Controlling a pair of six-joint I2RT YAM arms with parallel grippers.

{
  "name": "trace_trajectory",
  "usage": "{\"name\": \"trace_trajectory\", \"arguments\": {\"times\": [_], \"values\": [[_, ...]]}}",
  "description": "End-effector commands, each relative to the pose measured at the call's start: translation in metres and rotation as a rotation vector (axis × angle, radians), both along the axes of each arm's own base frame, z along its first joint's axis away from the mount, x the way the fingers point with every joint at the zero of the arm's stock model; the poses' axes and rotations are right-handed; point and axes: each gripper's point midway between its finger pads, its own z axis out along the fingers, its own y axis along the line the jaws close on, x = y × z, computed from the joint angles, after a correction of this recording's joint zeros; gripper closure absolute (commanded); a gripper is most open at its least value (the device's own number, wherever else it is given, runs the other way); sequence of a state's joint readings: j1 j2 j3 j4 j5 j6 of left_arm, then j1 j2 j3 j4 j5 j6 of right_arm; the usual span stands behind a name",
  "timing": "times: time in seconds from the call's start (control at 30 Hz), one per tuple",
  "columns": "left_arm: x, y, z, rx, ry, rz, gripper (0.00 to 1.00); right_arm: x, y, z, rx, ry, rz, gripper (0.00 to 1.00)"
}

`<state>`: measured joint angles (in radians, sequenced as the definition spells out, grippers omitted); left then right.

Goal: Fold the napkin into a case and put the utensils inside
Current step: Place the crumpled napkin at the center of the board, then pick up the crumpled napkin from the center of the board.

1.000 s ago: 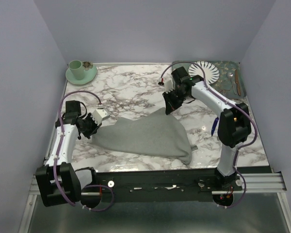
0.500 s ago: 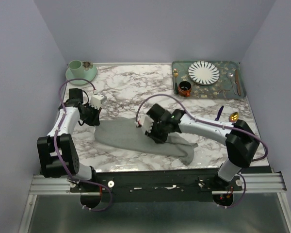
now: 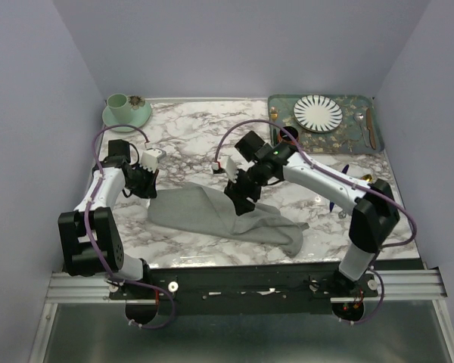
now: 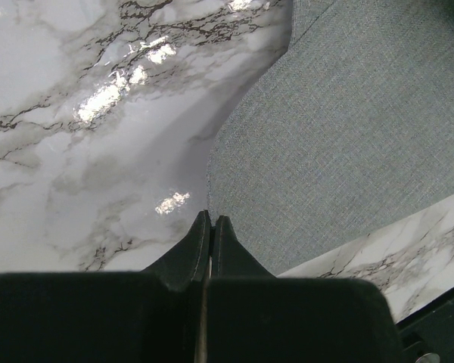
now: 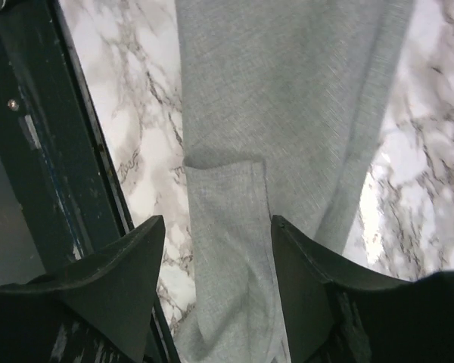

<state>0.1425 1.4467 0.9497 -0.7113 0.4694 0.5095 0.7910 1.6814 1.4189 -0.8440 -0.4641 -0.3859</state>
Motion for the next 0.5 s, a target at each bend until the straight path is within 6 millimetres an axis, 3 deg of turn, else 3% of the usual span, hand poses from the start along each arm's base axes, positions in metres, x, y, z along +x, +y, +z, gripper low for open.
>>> {"name": "trace_trajectory", "arguments": {"times": [0.0,0.03,0.23,0.47], "values": [[0.0,-0.007,0.0,-0.041,-0.015,-0.023,1.0,-0.023,0.009,-0.023,-0.071,0.206,0.162,0.37],[0.001,-0.007,0.0,-0.04,-0.017,-0.024,1.0,-0.022,0.01,-0.034,-0.097,0.242,0.163,0.39],[0.0,-0.006,0.001,-0.038,-0.021,-0.031,1.0,-0.016,0.016,-0.053,-0.13,0.276,0.173,0.45],[0.002,-0.006,0.0,-0.037,-0.028,-0.035,1.0,-0.016,0.012,-0.085,-0.194,0.323,0.174,0.41]]}}
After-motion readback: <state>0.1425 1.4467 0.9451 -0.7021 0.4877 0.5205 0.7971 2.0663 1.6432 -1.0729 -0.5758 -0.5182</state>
